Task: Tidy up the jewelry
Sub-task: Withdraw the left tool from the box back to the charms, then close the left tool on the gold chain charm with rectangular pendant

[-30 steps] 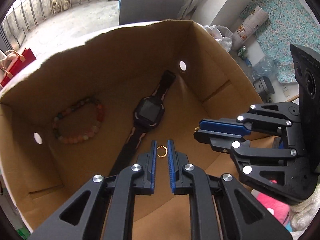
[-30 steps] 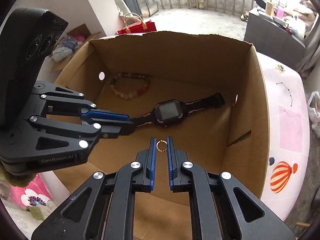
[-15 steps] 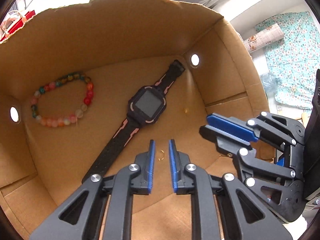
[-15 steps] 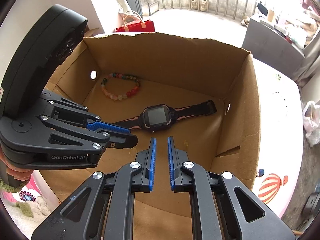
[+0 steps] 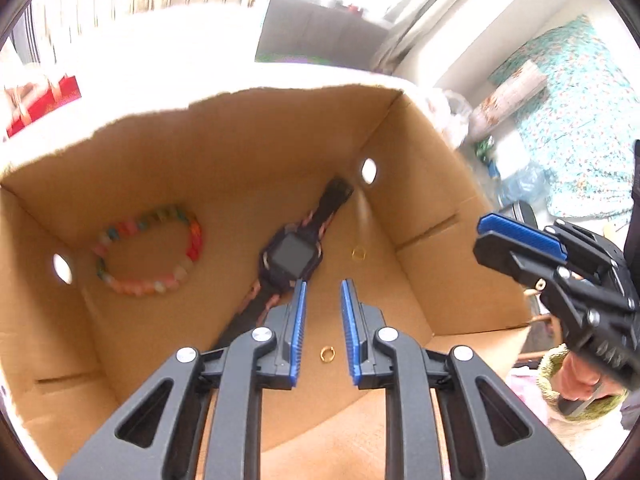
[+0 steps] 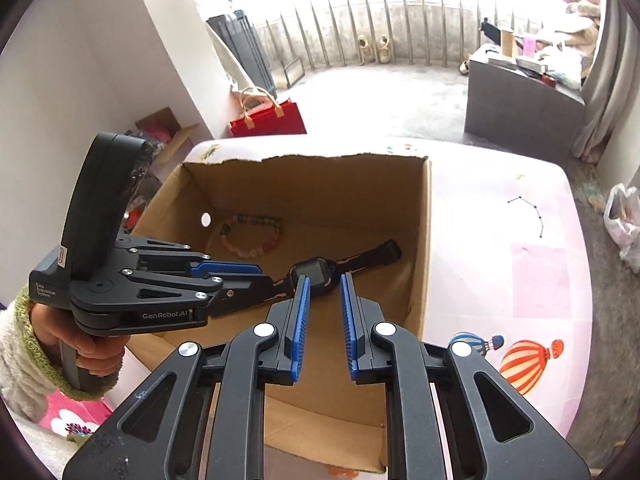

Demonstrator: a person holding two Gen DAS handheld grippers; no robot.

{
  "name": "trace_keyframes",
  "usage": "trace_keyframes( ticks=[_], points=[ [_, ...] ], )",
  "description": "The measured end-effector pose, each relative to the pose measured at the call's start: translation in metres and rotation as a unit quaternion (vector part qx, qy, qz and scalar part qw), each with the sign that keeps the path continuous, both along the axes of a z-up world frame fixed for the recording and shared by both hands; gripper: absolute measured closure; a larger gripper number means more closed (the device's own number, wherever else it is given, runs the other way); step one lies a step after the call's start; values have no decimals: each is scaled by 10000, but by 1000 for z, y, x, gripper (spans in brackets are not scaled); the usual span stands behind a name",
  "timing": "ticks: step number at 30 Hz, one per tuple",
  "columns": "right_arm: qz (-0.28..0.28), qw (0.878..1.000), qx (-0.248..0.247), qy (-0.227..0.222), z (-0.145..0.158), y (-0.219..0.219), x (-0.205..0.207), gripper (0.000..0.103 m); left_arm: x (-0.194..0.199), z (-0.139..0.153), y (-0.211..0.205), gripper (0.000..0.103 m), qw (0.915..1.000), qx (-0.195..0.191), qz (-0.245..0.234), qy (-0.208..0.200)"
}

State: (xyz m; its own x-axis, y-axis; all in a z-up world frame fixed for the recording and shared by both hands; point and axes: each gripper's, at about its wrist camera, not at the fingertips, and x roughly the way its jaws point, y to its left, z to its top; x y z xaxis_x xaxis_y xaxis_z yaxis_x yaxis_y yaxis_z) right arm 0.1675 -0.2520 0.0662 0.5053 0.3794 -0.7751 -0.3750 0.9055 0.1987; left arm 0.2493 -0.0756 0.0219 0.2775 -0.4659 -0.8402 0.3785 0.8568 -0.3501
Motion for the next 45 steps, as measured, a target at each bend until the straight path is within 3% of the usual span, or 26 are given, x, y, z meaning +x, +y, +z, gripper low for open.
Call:
trace_keyframes(
  ticks=[5,9,12,15,21,26,30,41,45],
  points=[
    [-176,9983,449,-336,27,-20,-35,78,-46,48,30,86,9946,-382,-40,-967],
    [-170,9951,803,-549,39,-28,-75,75,-102,79,61,78,9797,-420,118,-1954],
    [-147,9927,1075,-531,32,-28,-102,74,-150,83,86,73,9669,-293,376,-2506],
    [-124,9918,1223,-361,16,-22,-124,72,-188,79,109,71,9599,-99,583,-2740],
    [-58,9923,1213,261,-38,8,-144,72,-223,29,139,69,9704,82,875,-2251],
    [-244,9896,1137,844,-92,32,-148,72,-220,-26,110,69,9777,565,931,-1796],
    [-329,9891,994,1036,-116,43,-149,78,-217,-53,94,69,9813,804,792,-1562],
    [-203,9979,316,536,-117,74,-149,80,-206,-65,69,70,9783,1076,583,-1671],
    [-511,9982,164,252,-113,66,-144,80,-209,-63,56,69,9800,898,260,-1756]
  ],
)
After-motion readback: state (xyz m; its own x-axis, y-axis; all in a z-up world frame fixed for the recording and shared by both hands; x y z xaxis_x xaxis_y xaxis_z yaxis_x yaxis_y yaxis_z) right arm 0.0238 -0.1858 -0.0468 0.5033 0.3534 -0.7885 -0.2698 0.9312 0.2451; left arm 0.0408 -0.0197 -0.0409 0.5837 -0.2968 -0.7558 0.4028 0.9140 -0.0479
